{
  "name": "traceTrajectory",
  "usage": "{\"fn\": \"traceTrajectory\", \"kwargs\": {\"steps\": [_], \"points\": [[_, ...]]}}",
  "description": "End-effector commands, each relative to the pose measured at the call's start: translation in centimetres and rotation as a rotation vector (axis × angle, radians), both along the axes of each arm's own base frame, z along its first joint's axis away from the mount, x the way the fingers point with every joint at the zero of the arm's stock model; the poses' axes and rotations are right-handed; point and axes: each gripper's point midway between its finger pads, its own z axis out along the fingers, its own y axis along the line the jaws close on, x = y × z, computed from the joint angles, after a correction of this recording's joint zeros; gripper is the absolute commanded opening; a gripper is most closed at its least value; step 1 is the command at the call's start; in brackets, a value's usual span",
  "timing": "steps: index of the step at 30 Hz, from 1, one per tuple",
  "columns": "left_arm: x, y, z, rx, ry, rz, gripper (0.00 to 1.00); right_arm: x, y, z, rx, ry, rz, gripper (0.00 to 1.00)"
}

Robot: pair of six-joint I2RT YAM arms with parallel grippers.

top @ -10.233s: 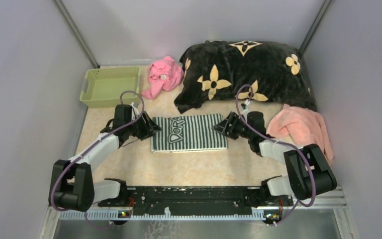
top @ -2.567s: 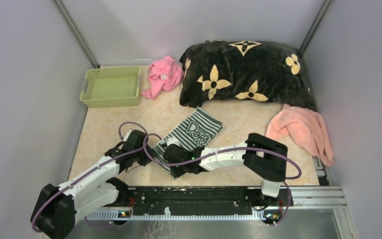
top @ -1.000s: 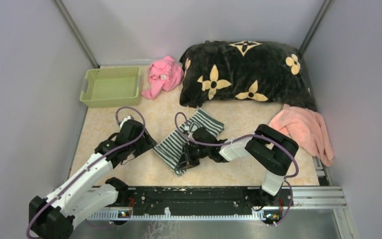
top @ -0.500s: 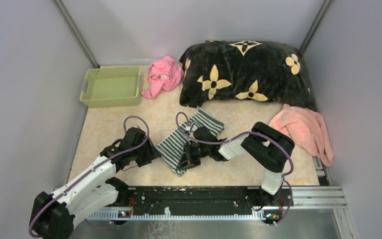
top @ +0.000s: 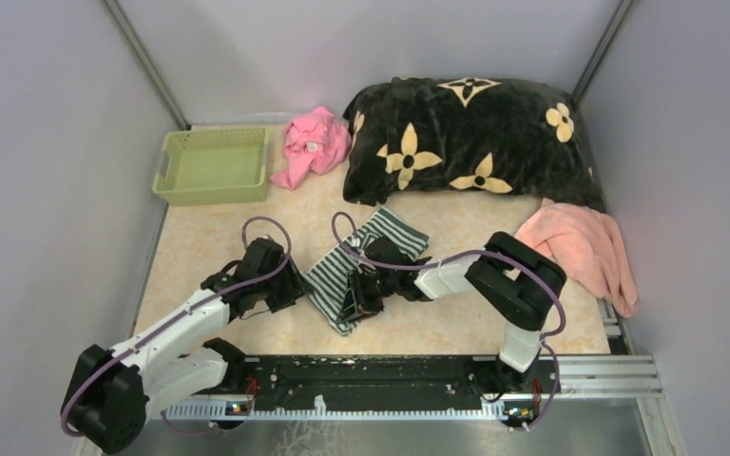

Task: Roll the towels
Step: Roll the towel at the center of the board.

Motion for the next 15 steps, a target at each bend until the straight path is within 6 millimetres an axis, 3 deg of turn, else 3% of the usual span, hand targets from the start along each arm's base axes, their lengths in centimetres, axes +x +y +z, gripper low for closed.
{"fn": "traceTrajectory", "kwargs": {"steps": [1,5,9,15], "points": [[0.9,0.0,-0.6,0.009,-0.010,0.025,0.61,2.1,0.1,3.0,-0.027,-0.164,0.006,0.28],[0.8,0.3,-1.4,0.026,0.007,0.043,0.60,2.6,-0.3,5.1,-0.107,-0.307,0.022,0.37],[0.8,0.5,-1.9,0.037,0.017,0.057,0.60,2.7,-0.7,7.3,-0.225,-0.522,0.054,0.38],[0.8,0.4,-2.2,0.038,0.035,0.055,0.59,0.7,2.0,9.7,-0.160,-0.682,0.119,0.38]]}}
